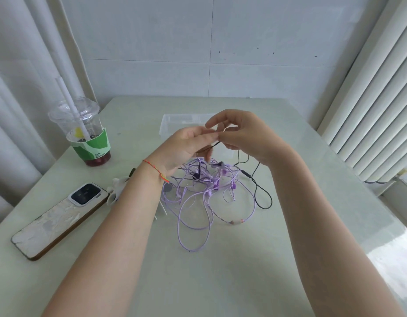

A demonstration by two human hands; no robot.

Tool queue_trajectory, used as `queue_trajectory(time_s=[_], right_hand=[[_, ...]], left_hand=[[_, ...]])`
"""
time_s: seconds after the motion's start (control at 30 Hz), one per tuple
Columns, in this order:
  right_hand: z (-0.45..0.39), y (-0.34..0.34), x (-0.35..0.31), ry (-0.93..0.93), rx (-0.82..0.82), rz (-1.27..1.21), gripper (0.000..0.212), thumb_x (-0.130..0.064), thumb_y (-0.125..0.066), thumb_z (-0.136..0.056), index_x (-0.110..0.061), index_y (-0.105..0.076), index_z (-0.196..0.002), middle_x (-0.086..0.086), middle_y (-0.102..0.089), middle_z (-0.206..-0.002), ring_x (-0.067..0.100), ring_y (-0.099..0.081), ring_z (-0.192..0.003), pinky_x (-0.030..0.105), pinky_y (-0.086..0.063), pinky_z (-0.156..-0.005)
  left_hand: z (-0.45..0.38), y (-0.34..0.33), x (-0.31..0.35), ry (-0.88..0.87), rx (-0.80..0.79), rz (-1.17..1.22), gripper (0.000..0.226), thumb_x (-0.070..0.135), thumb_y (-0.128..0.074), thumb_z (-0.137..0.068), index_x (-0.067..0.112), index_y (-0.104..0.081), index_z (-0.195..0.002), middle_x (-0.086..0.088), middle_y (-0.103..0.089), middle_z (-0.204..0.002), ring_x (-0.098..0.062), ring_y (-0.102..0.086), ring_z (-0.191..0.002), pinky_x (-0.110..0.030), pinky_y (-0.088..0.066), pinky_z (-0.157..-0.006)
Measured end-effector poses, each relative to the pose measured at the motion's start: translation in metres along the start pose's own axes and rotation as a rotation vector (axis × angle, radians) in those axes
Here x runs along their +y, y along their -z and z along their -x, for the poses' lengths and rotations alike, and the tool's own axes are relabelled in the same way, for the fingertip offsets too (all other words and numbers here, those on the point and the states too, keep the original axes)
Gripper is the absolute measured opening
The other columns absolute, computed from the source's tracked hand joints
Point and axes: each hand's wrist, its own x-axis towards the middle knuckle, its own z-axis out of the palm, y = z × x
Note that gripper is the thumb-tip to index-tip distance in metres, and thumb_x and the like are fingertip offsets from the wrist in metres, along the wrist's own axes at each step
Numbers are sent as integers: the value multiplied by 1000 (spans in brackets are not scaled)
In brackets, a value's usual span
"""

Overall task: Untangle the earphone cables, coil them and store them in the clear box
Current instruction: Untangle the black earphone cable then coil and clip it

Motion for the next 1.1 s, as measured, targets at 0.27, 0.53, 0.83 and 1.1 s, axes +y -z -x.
queue_trajectory(time_s=[0.27, 0.53, 0.83, 1.1], right_hand=[[4, 10, 2, -105, -29, 143, 13, -7, -63, -87, -10, -69, -99, 1, -62, -75, 9, -44, -42, 19, -37, -47], [2, 23, 9, -147, 151, 131, 5, -20, -68, -86, -16, -66, -88, -3, -55, -60, 12, -45, -48, 18, -39, -49], [5, 9, -2, -22, 19, 194, 8, -10, -66, -86, -14, -73, -86, -1, -65, -69, 2, -41, -44, 13, -30, -41], [1, 6, 2, -8, 3, 213, 17, -8, -60, -88, -14, -69, -101, -5, -62, -71, 7, -48, -53, 23, -41, -55]], left_hand=[[-7, 10, -7, 5, 363, 291, 27, 16, -46, -102, 8, -55, -77, 3, -47, -54, -11, -49, -48, -33, -57, -67], [-10, 21, -7, 72, 677, 426, 33, 15, -45, -95, 12, -52, -63, 2, -51, -47, -13, -48, -38, -27, -49, -54], [-9, 2, -1, -130, 526, -177, 25, 30, -53, -85, 17, -75, -90, 5, -74, -91, -10, -67, -93, -22, -48, -84], [0, 6, 1, 63, 140, -240, 24, 23, -53, -99, 9, -67, -84, 11, -31, -45, -9, -29, -38, -26, -36, -50]])
